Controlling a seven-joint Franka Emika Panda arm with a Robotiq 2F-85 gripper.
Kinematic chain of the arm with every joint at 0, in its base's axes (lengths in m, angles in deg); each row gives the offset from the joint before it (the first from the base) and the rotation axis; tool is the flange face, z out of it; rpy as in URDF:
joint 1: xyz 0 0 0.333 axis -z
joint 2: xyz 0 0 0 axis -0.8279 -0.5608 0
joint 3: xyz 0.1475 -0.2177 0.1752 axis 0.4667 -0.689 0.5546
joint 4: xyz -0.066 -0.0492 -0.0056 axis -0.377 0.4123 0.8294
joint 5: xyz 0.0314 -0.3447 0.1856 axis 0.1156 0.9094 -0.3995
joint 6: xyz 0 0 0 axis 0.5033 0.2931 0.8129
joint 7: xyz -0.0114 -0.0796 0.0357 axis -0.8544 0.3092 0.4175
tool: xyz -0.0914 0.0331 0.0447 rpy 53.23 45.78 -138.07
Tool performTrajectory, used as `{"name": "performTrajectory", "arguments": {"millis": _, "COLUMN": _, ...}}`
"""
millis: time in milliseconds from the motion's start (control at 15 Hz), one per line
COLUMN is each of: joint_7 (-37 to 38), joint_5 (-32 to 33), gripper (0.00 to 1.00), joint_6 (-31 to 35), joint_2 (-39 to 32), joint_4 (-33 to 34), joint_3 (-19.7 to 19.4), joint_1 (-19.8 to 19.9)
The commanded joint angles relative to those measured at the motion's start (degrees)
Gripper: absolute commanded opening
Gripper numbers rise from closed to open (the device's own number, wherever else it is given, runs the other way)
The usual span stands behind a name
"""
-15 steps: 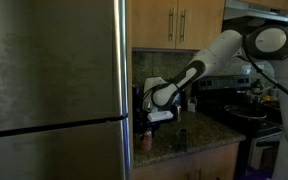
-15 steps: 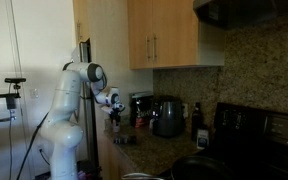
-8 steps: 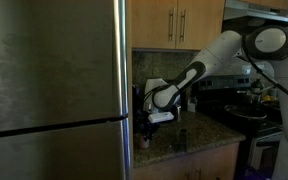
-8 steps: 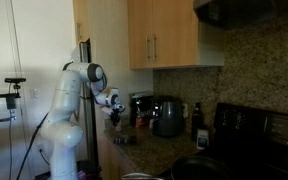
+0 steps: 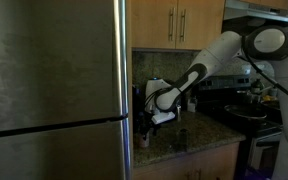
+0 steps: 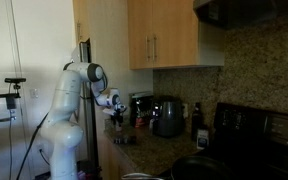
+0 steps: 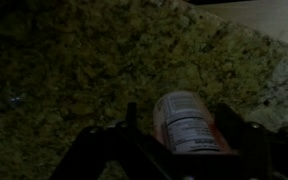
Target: Move the can to the right then back to the left of the counter
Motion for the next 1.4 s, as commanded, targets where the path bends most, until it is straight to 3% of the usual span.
{"name": "performTrajectory", "arguments": {"millis": 0, "joint_7": -0.40, "joint_5": 2.53, "gripper": 1.00, "joint_6": 5.76, "joint_2": 0.08, "joint_4": -1.82, "joint_3": -1.63, "joint_1": -1.01}}
{"name": "performTrajectory", "arguments": {"millis": 533, "joint_7": -4.69, "joint_5": 1.70, "gripper": 1.00, "joint_6": 18.38, "joint_2": -0.65, "joint_4": -4.32, "joint_3": -1.78, "joint_1": -0.81}}
{"name": "performTrajectory", "arguments": {"millis": 1133, "joint_7": -11.57, "joint_5": 0.15, "gripper": 1.00, "joint_6": 23.76, "joint_2": -1.26, "joint_4": -5.61, "joint_3": -1.08, "joint_1": 0.07}}
{"name": "performTrajectory", "arguments": {"millis": 1200, "joint_7": -12.76, "joint_5": 0.15, "gripper": 0.75, "joint_6": 24.76, "joint_2": -1.44, "joint_4": -5.70, "joint_3": -0.99, "joint_1": 0.20}}
{"name": "performTrajectory", "arguments": {"millis": 1333, "joint_7": -15.16, "joint_5": 0.39, "gripper": 0.68, "joint_6": 26.50, "joint_2": -1.92, "joint_4": -5.71, "joint_3": -0.89, "joint_1": 0.39}}
